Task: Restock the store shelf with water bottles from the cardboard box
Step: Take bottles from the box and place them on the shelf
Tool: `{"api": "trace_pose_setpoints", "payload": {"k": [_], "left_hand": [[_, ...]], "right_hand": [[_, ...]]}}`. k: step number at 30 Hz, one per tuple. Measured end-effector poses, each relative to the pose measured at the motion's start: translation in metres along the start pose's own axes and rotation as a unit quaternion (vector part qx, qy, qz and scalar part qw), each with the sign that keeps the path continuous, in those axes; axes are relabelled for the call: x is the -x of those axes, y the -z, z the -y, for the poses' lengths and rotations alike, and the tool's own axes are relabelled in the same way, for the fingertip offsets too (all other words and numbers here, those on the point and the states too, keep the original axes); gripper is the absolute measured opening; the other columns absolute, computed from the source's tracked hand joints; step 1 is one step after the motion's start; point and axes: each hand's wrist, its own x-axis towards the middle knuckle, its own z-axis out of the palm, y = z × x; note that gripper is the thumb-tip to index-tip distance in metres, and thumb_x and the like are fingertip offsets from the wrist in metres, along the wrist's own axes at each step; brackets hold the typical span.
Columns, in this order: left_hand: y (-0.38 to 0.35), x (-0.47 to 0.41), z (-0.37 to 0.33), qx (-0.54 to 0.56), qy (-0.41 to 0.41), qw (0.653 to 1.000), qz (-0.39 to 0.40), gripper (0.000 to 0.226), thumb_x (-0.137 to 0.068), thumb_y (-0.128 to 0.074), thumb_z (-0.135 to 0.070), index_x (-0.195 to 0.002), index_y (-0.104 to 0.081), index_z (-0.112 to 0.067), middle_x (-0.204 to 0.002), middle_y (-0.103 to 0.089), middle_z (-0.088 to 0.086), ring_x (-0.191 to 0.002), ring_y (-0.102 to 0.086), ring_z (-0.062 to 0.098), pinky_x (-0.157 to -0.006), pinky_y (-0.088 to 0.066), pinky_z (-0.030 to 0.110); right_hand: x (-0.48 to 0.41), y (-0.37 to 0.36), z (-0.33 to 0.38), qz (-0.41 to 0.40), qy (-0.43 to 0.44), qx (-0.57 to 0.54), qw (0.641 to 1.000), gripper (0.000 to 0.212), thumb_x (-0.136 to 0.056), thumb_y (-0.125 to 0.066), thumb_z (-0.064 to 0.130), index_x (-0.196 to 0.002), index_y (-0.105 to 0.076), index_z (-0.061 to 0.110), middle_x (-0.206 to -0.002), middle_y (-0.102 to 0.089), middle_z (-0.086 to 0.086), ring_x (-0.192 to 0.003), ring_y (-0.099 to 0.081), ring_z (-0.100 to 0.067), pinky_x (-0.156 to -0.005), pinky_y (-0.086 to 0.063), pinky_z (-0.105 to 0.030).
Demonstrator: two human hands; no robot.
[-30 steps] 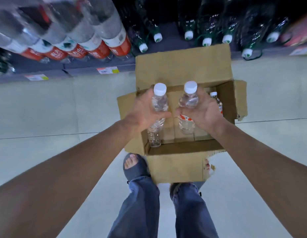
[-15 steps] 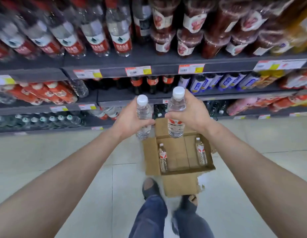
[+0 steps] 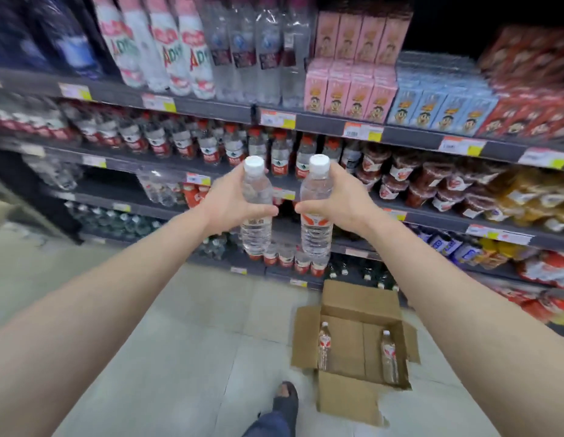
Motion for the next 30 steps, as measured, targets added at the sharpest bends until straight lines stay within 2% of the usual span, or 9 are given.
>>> {"api": "trace_pose_setpoints", "payload": {"k": [3, 6, 9, 13, 14, 16, 21, 25, 30], "left_hand": [[0.058, 0.051, -0.005, 0.017, 0.017, 0.999, -0.029, 0.074, -0.072, -0.098, -0.036, -0.134, -0.057, -0.031, -0.117, -0.067, -0.016, -0.112, -0.065, 0.011, -0.097, -0.054, 0.034], [0.118, 0.095, -0.006, 0.013, 0.032, 0.998, -0.055, 0.074, -0.071, -0.099, -0.035, -0.13, -0.056, -0.028, -0.119, -0.067, -0.012, -0.116, -0.065, 0.013, -0.106, -0.053, 0.041], [0.179, 0.132, -0.002, 0.009, 0.047, 0.993, -0.109, 0.079, -0.071, -0.098, -0.037, -0.13, -0.048, -0.022, -0.117, -0.062, -0.01, -0.109, -0.064, 0.01, -0.091, -0.054, 0.028], [0.259, 0.168, 0.032, 0.025, 0.06, 0.978, -0.199, 0.081, -0.077, -0.095, -0.033, -0.126, -0.033, -0.017, -0.11, -0.049, -0.014, -0.097, -0.051, -0.005, -0.071, -0.042, 0.008], [0.281, 0.176, 0.045, 0.025, 0.06, 0.975, -0.214, 0.082, -0.076, -0.096, -0.034, -0.127, -0.034, -0.017, -0.112, -0.049, -0.013, -0.101, -0.053, -0.002, -0.074, -0.042, 0.009], [0.322, 0.191, 0.073, 0.021, 0.056, 0.971, -0.233, 0.085, -0.073, -0.097, -0.039, -0.13, -0.038, -0.017, -0.118, -0.054, -0.011, -0.114, -0.057, 0.008, -0.087, -0.048, 0.022], [0.428, 0.218, 0.171, 0.018, 0.045, 0.97, -0.24, 0.08, -0.065, -0.099, -0.041, -0.125, -0.048, -0.024, -0.119, -0.064, -0.005, -0.116, -0.062, 0.013, -0.097, -0.056, 0.039], [0.51, 0.221, 0.258, 0.031, 0.042, 0.97, -0.239, 0.072, -0.06, -0.102, -0.038, -0.115, -0.054, -0.038, -0.115, -0.069, -0.011, -0.115, -0.065, 0.011, -0.096, -0.059, 0.045], [0.59, 0.198, 0.339, 0.035, 0.042, 0.973, -0.223, 0.077, -0.065, -0.1, -0.03, -0.129, -0.057, -0.033, -0.119, -0.07, -0.013, -0.117, -0.065, 0.009, -0.101, -0.058, 0.041]], "right_hand": [[0.017, -0.02, 0.06, -0.004, 0.025, -0.019, 0.999, 0.077, -0.073, -0.091, 0.042, -0.136, -0.049, 0.03, -0.123, -0.062, 0.011, -0.114, -0.057, -0.014, -0.09, -0.045, -0.033], [0.029, -0.044, 0.122, 0.016, 0.055, -0.036, 0.998, 0.07, -0.075, -0.091, 0.039, -0.129, -0.049, 0.028, -0.111, -0.062, 0.013, -0.105, -0.06, -0.014, -0.081, -0.046, -0.03], [0.03, -0.076, 0.181, 0.042, 0.093, -0.035, 0.994, 0.073, -0.074, -0.09, 0.042, -0.13, -0.046, 0.028, -0.115, -0.06, 0.007, -0.102, -0.061, -0.014, -0.074, -0.053, -0.031], [0.022, -0.135, 0.257, 0.048, 0.136, -0.044, 0.988, 0.082, -0.067, -0.094, 0.044, -0.135, -0.049, 0.034, -0.116, -0.062, 0.009, -0.106, -0.06, -0.012, -0.087, -0.055, -0.036], [0.018, -0.153, 0.277, 0.048, 0.142, -0.05, 0.987, 0.084, -0.066, -0.094, 0.043, -0.137, -0.05, 0.034, -0.114, -0.062, 0.012, -0.106, -0.061, -0.011, -0.088, -0.055, -0.035], [0.006, -0.193, 0.314, 0.053, 0.15, -0.054, 0.986, 0.079, -0.065, -0.095, 0.042, -0.132, -0.053, 0.033, -0.109, -0.063, 0.014, -0.104, -0.063, -0.011, -0.089, -0.056, -0.037], [-0.034, -0.31, 0.398, 0.074, 0.143, -0.071, 0.984, 0.072, -0.065, -0.095, 0.041, -0.126, -0.056, 0.036, -0.107, -0.069, 0.011, -0.1, -0.065, -0.006, -0.081, -0.055, -0.029], [-0.072, -0.406, 0.45, 0.074, 0.125, -0.087, 0.986, 0.063, -0.066, -0.096, 0.033, -0.118, -0.061, 0.036, -0.107, -0.071, 0.014, -0.1, -0.066, -0.006, -0.084, -0.054, -0.03], [-0.129, -0.502, 0.493, 0.076, 0.103, -0.098, 0.987, 0.065, -0.066, -0.096, 0.034, -0.123, -0.064, 0.032, -0.109, -0.07, 0.013, -0.102, -0.064, -0.004, -0.082, -0.052, -0.027]]}}
